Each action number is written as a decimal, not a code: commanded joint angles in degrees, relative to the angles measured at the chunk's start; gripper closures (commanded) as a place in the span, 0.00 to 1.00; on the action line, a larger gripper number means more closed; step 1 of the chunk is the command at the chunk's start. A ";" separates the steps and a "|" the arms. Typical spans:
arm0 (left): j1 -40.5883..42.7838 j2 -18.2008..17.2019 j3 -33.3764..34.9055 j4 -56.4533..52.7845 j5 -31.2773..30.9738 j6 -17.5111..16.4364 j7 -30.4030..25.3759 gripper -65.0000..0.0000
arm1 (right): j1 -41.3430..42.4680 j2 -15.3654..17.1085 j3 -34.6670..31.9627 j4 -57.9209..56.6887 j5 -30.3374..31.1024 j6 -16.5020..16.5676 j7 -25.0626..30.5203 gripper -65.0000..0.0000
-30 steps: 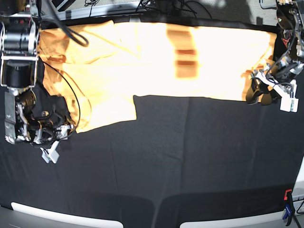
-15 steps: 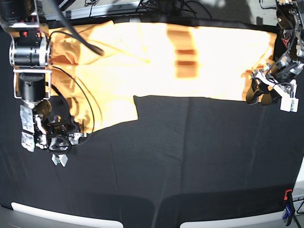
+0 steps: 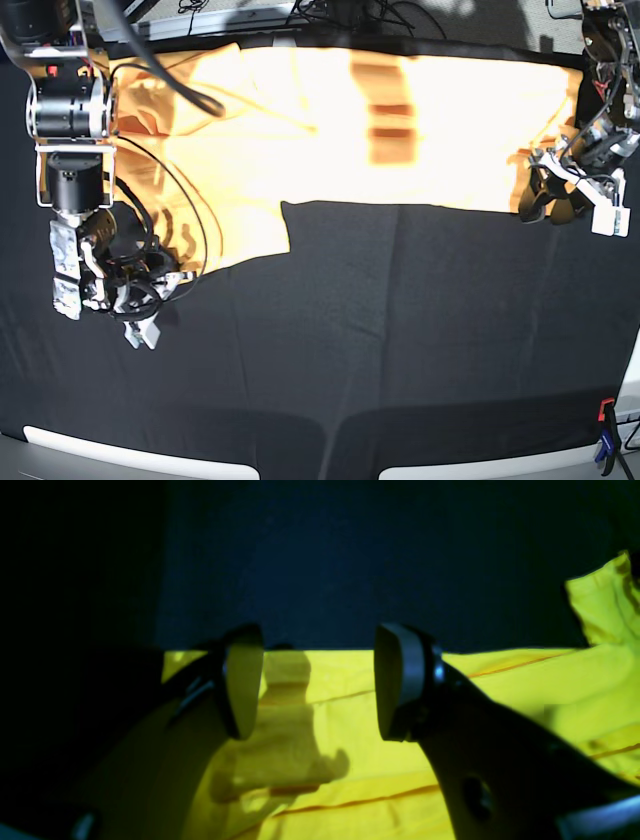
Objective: Layout the t-shirt on the table in an organized manner, then fold the t-shirt properly
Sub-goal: 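Release the folded hem and open both grippers, then grasp the folded shirt's side edges with both grippers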
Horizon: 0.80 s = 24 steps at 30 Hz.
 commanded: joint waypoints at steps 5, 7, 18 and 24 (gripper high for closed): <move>-0.44 -0.79 -0.26 1.09 0.00 -0.15 -1.40 0.49 | -1.92 0.24 0.11 12.74 1.01 0.97 0.31 1.00; -0.46 -0.79 -0.26 1.09 -0.04 -0.13 -1.64 0.49 | -4.70 0.24 0.17 19.54 1.01 0.97 -0.35 1.00; -0.44 -0.79 -0.26 1.09 -0.04 -0.13 -1.75 0.49 | -27.74 0.37 0.33 54.40 1.05 -0.63 -2.97 1.00; -0.44 -0.79 -0.26 1.09 -0.04 -0.13 -1.73 0.49 | -39.69 0.37 0.33 69.53 1.03 -1.97 -2.82 1.00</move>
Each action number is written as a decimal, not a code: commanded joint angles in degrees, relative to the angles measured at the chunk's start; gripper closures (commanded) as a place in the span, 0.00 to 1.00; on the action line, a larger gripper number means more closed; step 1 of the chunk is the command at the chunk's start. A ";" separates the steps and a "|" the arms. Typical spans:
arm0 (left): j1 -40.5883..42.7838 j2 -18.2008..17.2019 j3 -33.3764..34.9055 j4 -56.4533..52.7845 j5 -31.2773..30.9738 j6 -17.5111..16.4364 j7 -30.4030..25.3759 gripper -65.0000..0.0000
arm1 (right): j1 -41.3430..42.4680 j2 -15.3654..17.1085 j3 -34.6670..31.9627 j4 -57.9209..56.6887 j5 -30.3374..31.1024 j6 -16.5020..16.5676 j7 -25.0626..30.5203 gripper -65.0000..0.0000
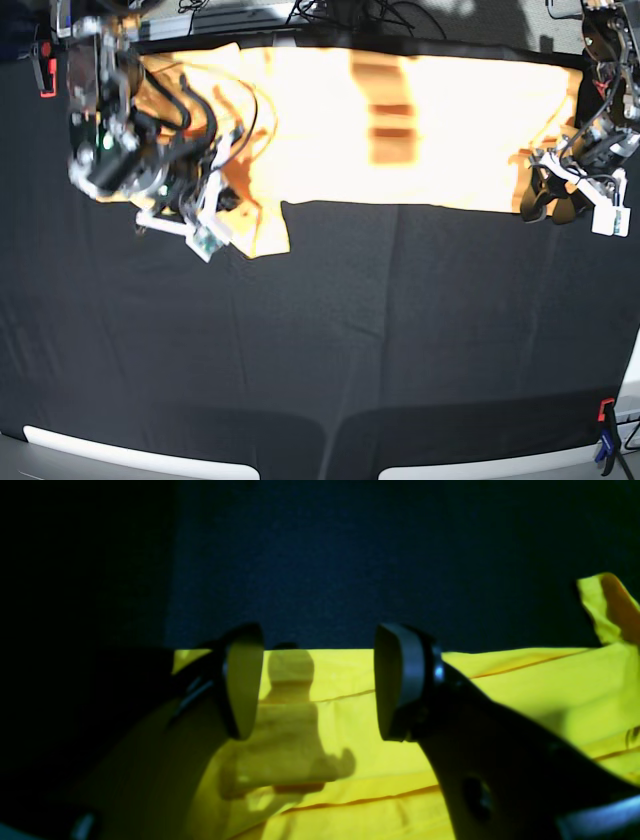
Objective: Layout the t-shirt on the table in an organized manner, then fold the t-shirt properly
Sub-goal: 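Grasp the folded shirt's side edges with both grippers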
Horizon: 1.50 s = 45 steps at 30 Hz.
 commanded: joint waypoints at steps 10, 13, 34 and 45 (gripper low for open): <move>-0.59 -0.81 -0.26 1.09 -1.16 -0.13 -1.55 0.49 | -14.99 0.46 0.31 16.87 0.33 0.02 0.28 1.00; -0.59 -0.83 -0.26 1.09 -1.16 -0.13 -1.57 0.49 | -19.50 0.44 0.31 20.33 0.35 0.04 0.35 1.00; 0.04 -1.16 -0.44 1.09 0.87 -0.15 0.42 0.49 | -21.05 0.46 0.33 20.33 0.48 0.04 2.23 0.53; 4.52 -1.16 -8.79 -0.17 2.80 -0.02 0.68 0.49 | -14.36 0.46 8.63 14.93 0.98 -1.88 2.86 0.53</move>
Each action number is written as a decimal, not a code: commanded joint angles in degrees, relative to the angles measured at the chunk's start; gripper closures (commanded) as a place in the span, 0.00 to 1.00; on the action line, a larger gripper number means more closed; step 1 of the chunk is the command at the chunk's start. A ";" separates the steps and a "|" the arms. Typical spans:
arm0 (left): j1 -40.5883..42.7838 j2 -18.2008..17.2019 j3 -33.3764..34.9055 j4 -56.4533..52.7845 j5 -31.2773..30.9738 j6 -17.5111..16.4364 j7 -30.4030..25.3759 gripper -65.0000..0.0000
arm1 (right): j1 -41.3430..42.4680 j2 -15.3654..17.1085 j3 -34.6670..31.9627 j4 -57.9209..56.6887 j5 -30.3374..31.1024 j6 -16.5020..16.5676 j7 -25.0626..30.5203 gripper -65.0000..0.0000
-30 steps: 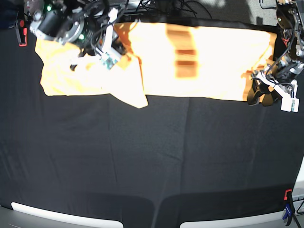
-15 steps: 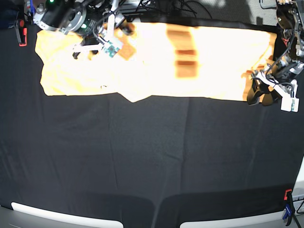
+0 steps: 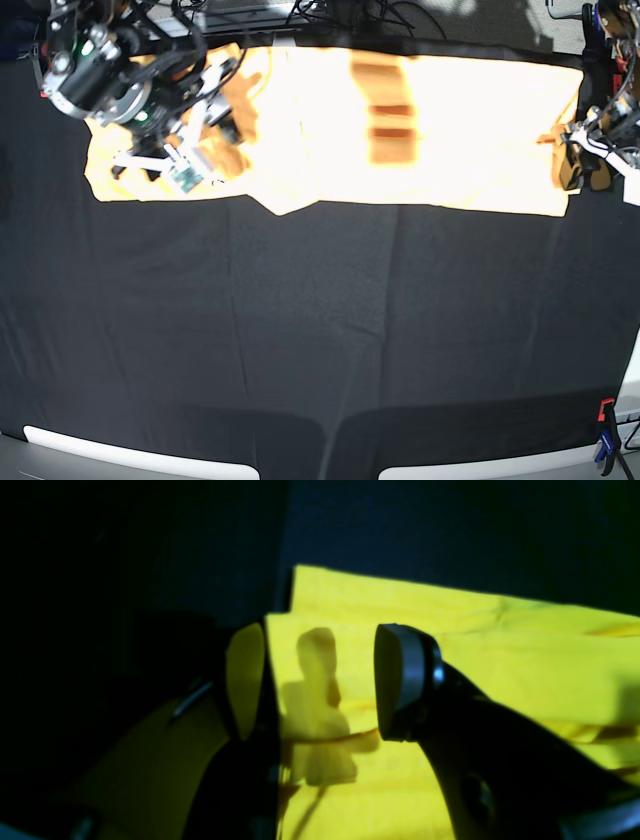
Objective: Layout the t-shirt on the table in an organized manner, then fold the t-shirt properly
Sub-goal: 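Grasp the folded shirt's side edges with both grippers, then fold the shirt end with the left gripper toward the right gripper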
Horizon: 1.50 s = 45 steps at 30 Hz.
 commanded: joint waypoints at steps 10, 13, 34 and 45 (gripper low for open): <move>-0.22 -1.70 -0.22 -12.94 -5.60 -0.24 -1.55 0.49 | 0.74 0.39 4.31 0.17 0.59 0.07 0.96 0.53; -0.22 -2.84 -0.24 -14.67 -5.60 -0.24 -2.03 0.49 | 0.74 0.39 4.28 0.17 0.61 0.07 1.01 0.53; 2.78 -3.06 -0.26 -14.73 -21.20 -6.91 5.22 0.58 | 0.76 0.37 4.28 0.17 0.59 0.09 1.20 0.53; 1.77 0.42 -0.26 -14.97 -21.18 -6.88 0.48 1.00 | 0.74 0.39 4.28 0.17 0.59 0.09 0.94 0.53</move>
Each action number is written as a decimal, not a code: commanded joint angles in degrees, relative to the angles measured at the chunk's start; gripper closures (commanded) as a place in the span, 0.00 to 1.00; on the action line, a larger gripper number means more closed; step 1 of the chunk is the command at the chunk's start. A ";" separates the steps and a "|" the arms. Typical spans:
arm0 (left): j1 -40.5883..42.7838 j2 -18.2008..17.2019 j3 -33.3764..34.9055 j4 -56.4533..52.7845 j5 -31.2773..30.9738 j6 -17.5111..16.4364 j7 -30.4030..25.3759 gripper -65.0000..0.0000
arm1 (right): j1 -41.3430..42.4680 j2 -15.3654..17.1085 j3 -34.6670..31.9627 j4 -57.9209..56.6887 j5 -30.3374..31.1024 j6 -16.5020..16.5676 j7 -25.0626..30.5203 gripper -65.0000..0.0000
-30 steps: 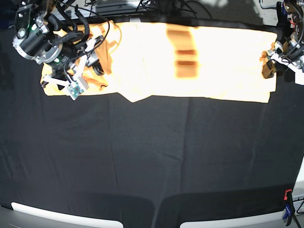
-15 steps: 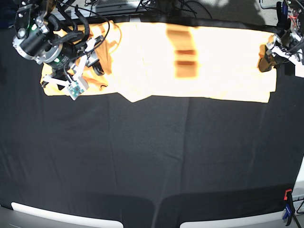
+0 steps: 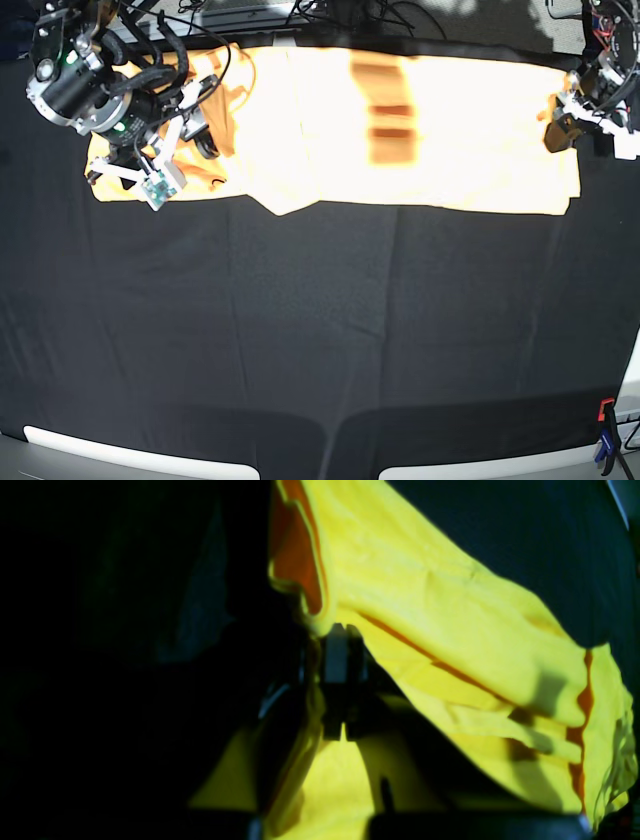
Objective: Layout the t-shirt on the table in an organized manner, then fold the t-shirt properly
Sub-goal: 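Fold the shirt end with the left gripper toward the right gripper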
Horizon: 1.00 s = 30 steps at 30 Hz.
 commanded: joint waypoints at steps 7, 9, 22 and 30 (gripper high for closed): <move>-0.76 -0.39 -3.80 0.07 2.51 4.20 -6.99 1.00 | 0.33 0.39 0.31 0.70 0.09 0.09 0.94 0.53; -1.36 -0.57 -7.13 0.07 5.44 5.31 -7.26 1.00 | 0.48 0.39 0.31 0.68 -0.13 0.15 1.20 0.53; -1.84 -3.28 -14.43 4.04 -3.98 2.58 5.86 1.00 | 4.46 0.37 0.31 -0.13 -2.89 0.07 2.84 0.53; -1.29 8.76 -12.13 19.96 -6.43 1.95 15.80 1.00 | 6.56 0.37 0.31 -5.86 -2.89 0.04 2.82 0.53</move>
